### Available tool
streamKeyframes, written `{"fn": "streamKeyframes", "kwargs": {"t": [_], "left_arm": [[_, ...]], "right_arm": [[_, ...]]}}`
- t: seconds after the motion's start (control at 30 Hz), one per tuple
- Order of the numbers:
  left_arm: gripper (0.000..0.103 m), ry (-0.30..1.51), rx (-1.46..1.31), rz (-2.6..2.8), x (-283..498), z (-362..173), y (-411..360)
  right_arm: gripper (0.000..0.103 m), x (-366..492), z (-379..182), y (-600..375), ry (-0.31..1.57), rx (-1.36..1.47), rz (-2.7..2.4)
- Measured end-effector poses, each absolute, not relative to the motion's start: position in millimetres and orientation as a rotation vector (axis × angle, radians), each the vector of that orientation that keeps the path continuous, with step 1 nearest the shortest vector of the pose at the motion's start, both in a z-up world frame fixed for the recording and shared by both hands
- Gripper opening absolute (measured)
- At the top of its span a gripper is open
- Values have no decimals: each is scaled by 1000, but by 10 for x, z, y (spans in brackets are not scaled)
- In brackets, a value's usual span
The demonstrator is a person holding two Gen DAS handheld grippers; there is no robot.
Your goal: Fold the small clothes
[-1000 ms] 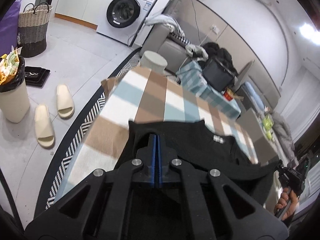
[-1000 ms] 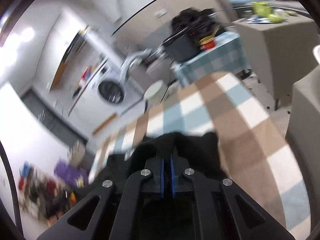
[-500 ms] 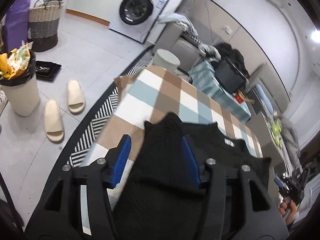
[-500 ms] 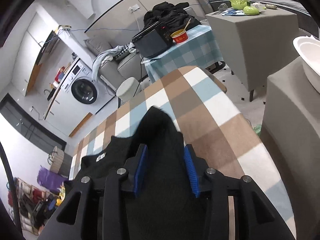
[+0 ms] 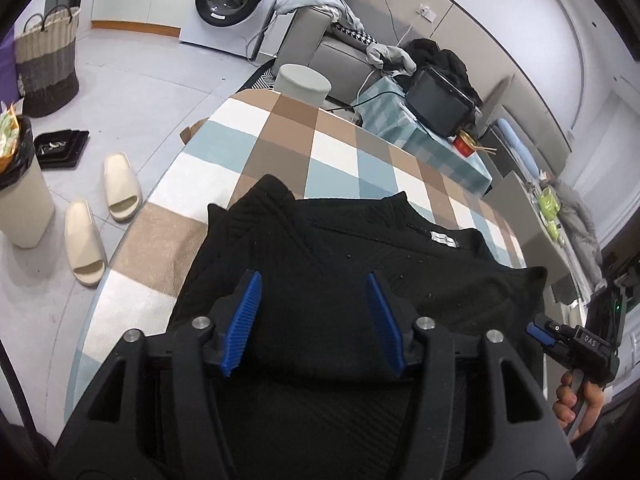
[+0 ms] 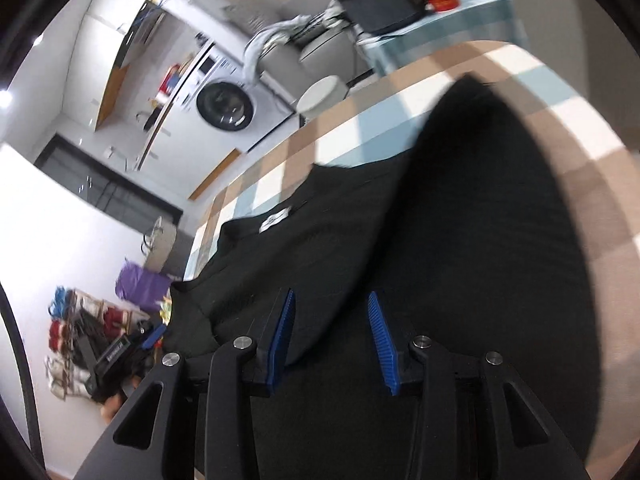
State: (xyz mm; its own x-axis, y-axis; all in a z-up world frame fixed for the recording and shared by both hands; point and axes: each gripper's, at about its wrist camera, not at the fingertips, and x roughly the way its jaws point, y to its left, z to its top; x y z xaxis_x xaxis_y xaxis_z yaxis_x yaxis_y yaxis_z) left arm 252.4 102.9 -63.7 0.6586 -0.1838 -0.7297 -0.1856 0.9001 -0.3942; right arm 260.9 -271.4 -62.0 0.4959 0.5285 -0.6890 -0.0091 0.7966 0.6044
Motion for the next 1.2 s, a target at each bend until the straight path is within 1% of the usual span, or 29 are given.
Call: {"fn": "streamKeyframes", "kwargs": {"t": [0.03,0.07,0.1,0.13,0.17,0.27,0.33,0.4,0.43,0.5,0.57,0.67,0.7,0.73,0.77,0.8,0.83,1.07,1.13,1.2], "left_arm": [[54,865,-455,8,2558,-647,1023],[54,877,-448,18,2590,-663,1025],[53,884,-447,24,2615,-678,1035],[54,886,-447,26,2635,-689,1055],[54,892,-444,36,2649,-702,1068],[54,895,-437,44,2664,-716,1117],[54,894,-428,55,2689,-718,1149],[55,888,-420,73,2734,-716,1186],[57,881,-409,84,2784,-720,1198],[58,880,-383,100,2884,-744,1204],[59,902,-334,122,3048,-812,1182],[58,935,-284,137,3218,-911,1138],[55,935,-258,141,3242,-928,1108],[37,931,-229,142,3259,-935,1085],[25,929,-204,140,3266,-937,1067],[10,932,-200,133,3267,-946,1070],[6,921,-214,122,3246,-933,1099],[5,698,-385,142,2867,-512,1496],[7,709,-435,141,2856,-530,1601],[10,758,-444,179,2883,-623,1648]], "right_arm": [[38,2646,-627,-2645,1021,568,354],[29,2693,-659,-2559,1039,555,366],[11,2746,-704,-2471,1064,531,368],[4,2791,-738,-2411,1085,509,363],[3,2828,-761,-2362,1091,496,360],[2,2883,-606,-2400,940,550,381],[3,2924,-499,-2489,888,574,299],[15,2919,-445,-2573,874,620,282],[18,2916,-423,-2597,872,617,281],[29,2848,-373,-2606,869,566,272],[34,2766,-367,-2649,876,562,274],[35,2655,-372,-2723,887,558,270],[35,2614,-369,-2766,886,549,262],[35,2584,-375,-2813,888,543,252],[35,2557,-381,-2852,892,540,240],[36,2537,-395,-2898,895,548,228],[36,2519,-402,-2935,896,553,223],[36,2431,-435,-3170,897,561,175],[37,2435,-459,-3217,902,556,150],[41,2436,-481,-3276,902,549,124]]}}
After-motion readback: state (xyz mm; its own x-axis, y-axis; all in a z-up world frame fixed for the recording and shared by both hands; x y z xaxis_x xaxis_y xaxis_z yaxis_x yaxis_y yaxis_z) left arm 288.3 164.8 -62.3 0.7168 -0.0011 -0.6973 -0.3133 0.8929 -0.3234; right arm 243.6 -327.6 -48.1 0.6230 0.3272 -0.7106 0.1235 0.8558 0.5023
